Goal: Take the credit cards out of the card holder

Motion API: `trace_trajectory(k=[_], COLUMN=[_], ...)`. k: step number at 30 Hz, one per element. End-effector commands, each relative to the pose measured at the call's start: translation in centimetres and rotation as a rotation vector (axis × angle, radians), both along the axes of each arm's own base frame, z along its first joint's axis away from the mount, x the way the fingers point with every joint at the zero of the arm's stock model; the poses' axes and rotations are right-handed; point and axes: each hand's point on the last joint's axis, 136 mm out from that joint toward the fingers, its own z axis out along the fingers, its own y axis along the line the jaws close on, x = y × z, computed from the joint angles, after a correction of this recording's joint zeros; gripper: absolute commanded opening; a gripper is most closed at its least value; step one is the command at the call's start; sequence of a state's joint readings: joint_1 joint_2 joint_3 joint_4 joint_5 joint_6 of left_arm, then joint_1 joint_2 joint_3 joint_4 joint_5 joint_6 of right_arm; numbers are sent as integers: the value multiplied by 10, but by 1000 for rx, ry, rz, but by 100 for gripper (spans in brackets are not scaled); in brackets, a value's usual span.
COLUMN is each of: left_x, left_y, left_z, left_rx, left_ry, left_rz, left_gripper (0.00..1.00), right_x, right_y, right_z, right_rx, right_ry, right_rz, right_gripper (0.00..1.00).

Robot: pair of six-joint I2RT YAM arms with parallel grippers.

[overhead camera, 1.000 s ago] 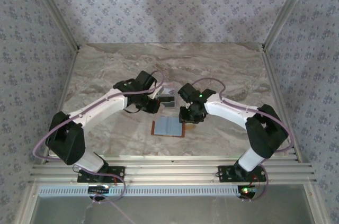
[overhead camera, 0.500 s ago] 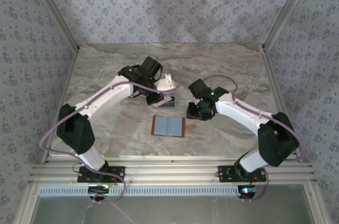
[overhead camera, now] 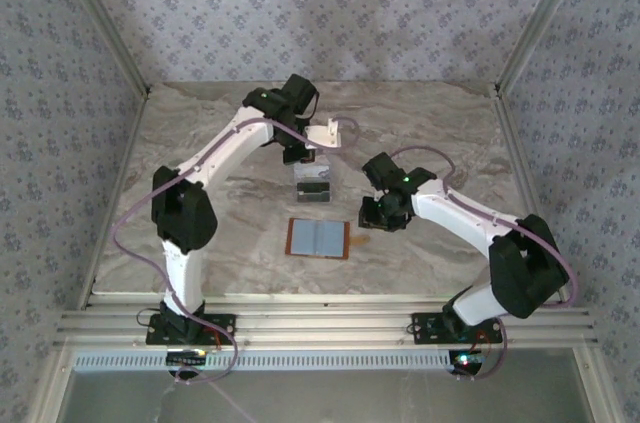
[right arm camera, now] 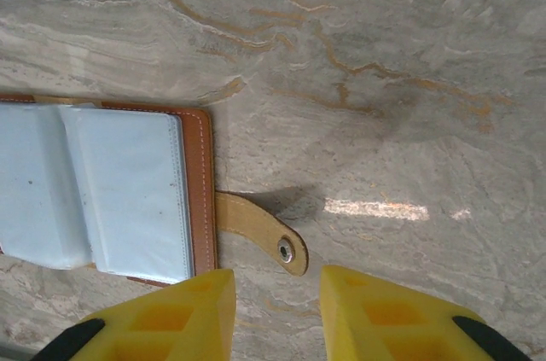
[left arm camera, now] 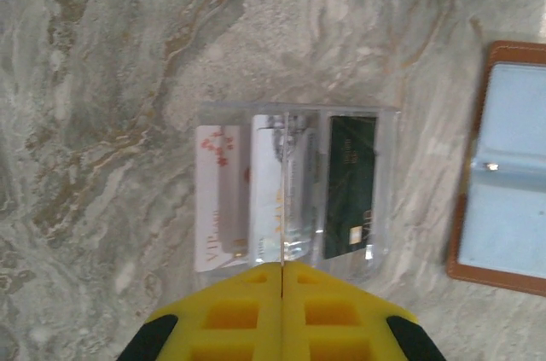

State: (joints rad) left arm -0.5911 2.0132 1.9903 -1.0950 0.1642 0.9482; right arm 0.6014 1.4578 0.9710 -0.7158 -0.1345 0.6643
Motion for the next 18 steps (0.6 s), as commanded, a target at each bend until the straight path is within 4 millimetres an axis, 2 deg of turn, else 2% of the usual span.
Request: trace_trajectory(k=[1,5,18], left_x=[4,16,35], left_y=[7,6,4], left_z=[7,-2,-37], left_rx=[16,51,133], left_ry=[21,39,71], left_rz=[-44,-48,-50], left_gripper=[0,0,0], right_x=[-5,-5,-7], right_y=[-7,-9,-13], right_z=[-1,-1,-6], right_rx=[-12,-16,-18], right_ry=[8,9,23], right_rz=[-4,-9,-26], right_gripper=[34,34,34])
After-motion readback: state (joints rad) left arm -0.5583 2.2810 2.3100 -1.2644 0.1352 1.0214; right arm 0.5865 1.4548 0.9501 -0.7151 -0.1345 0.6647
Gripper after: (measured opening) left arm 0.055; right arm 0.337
